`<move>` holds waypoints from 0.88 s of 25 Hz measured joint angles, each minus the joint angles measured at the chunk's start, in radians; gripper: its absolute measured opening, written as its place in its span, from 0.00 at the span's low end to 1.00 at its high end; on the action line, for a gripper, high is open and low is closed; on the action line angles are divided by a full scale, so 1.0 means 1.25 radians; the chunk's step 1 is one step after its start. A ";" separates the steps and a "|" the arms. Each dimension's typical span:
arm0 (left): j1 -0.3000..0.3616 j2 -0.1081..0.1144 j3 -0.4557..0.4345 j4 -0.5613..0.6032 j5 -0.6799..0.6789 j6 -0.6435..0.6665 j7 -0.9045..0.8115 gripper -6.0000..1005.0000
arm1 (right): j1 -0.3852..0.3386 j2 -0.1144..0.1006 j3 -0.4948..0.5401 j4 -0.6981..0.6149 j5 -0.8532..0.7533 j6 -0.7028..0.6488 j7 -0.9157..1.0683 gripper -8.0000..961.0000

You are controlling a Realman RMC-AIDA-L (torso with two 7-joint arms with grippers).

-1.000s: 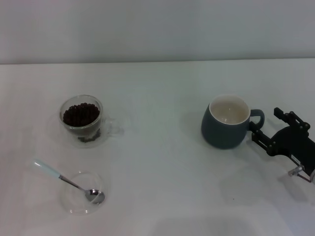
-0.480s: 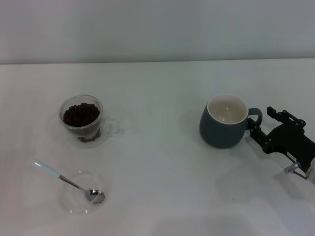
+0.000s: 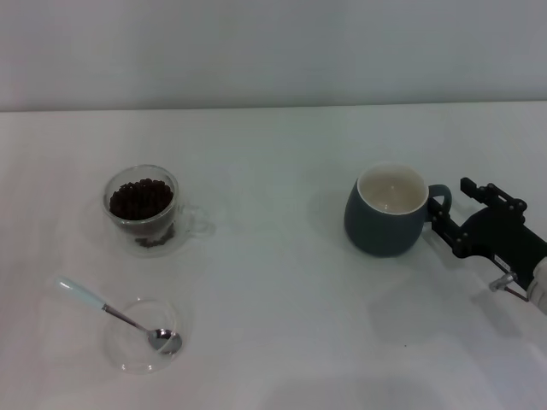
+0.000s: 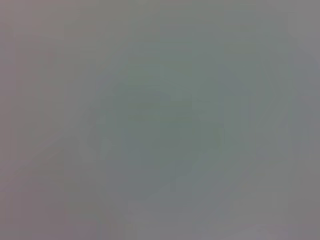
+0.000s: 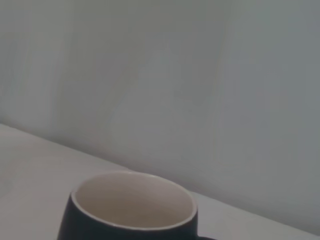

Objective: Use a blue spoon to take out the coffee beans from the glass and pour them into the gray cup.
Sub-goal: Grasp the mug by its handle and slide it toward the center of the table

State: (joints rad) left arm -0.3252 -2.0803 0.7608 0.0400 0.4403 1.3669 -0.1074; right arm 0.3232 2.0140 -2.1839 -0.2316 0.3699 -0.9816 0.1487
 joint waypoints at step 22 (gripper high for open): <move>0.000 0.002 0.000 -0.002 0.000 0.000 0.005 0.81 | 0.019 0.000 -0.002 -0.003 0.002 0.028 0.008 0.38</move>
State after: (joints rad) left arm -0.3252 -2.0784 0.7609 0.0369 0.4402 1.3667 -0.1017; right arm 0.3475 2.0140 -2.1864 -0.2358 0.3727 -0.9463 0.1587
